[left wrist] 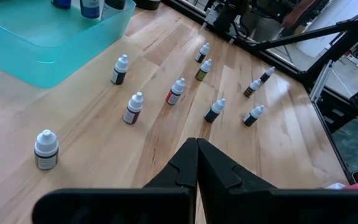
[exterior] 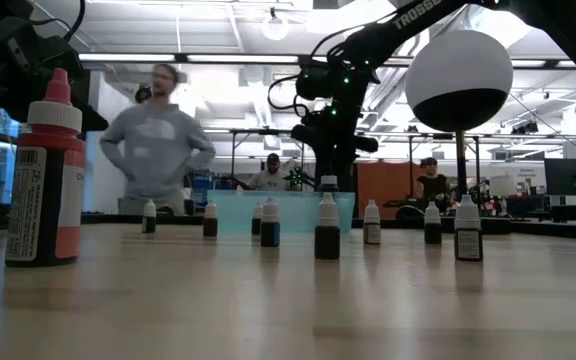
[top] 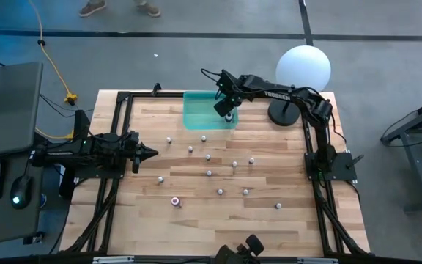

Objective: Pick & Place food coloring
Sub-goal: Put the large purple food coloring into the bin

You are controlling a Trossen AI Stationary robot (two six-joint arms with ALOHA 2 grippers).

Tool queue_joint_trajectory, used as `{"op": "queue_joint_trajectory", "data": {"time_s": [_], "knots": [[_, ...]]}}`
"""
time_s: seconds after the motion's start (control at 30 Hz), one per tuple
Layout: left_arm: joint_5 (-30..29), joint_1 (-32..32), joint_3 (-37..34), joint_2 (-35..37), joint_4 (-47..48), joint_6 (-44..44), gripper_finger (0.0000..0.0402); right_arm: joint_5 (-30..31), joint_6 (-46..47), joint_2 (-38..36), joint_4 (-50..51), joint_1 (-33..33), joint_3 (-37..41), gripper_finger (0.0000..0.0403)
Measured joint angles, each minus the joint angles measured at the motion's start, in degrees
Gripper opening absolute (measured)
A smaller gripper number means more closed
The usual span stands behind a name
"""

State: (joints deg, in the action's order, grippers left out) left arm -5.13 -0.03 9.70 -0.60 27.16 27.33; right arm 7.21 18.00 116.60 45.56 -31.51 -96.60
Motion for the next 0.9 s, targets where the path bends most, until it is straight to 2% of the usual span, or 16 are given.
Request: {"op": "queue_joint_trajectory", "data": {"time_s": [0.9], "knots": [[0.0,0.0,0.0,0.0,0.0,0.0,0.0000,-2.7,-2.5,0.0,2.9,0.0,-0.1,0.0135]]}}
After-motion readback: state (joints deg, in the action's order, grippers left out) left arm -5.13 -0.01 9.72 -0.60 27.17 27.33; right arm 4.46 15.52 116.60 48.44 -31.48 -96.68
